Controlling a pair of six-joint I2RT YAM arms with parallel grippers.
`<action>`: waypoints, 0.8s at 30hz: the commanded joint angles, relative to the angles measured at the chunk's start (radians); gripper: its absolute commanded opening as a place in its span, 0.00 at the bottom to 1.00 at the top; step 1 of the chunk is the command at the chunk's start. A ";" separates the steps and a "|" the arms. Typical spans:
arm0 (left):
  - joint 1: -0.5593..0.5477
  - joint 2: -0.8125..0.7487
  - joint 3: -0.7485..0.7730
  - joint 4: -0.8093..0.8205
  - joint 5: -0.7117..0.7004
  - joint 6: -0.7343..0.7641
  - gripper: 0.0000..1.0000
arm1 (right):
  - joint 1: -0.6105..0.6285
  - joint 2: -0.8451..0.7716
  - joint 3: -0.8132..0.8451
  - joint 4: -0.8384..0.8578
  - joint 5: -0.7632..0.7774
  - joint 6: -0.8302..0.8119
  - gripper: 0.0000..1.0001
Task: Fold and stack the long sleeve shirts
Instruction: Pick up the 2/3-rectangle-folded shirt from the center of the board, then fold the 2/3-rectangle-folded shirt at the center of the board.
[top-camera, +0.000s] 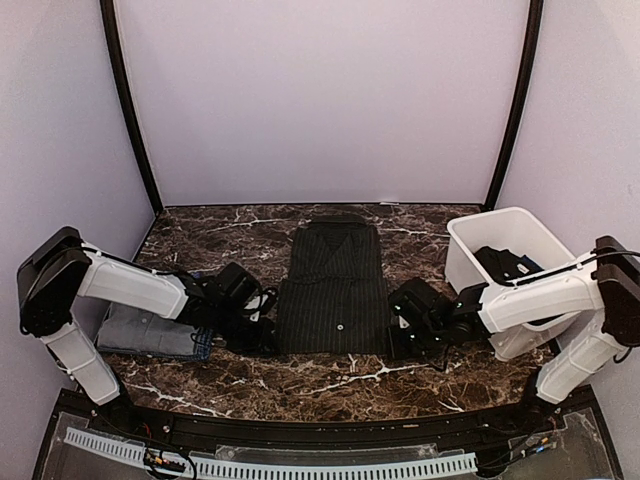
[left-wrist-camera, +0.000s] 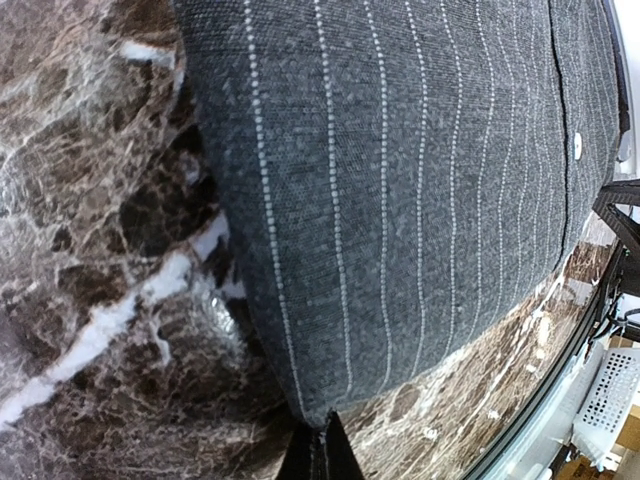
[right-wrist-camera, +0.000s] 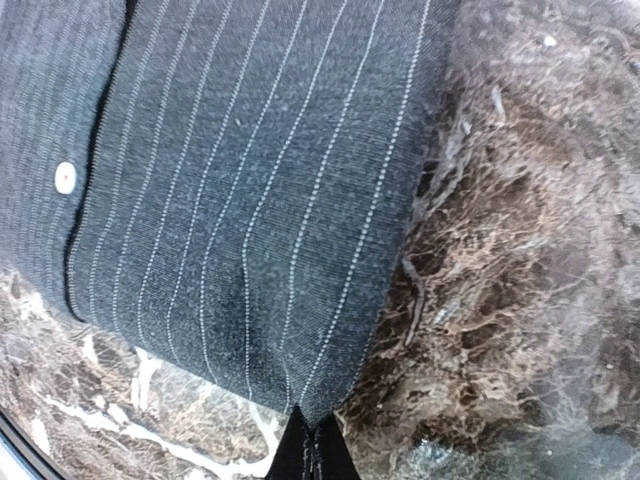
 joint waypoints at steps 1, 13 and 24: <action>-0.006 -0.046 -0.032 -0.028 0.005 0.002 0.00 | 0.012 -0.054 -0.025 -0.022 0.028 0.011 0.00; -0.047 -0.285 -0.062 -0.143 0.022 -0.043 0.00 | 0.108 -0.220 0.035 -0.188 0.054 0.086 0.00; 0.061 -0.240 0.352 -0.389 -0.004 0.035 0.00 | -0.066 -0.147 0.359 -0.242 0.023 -0.113 0.00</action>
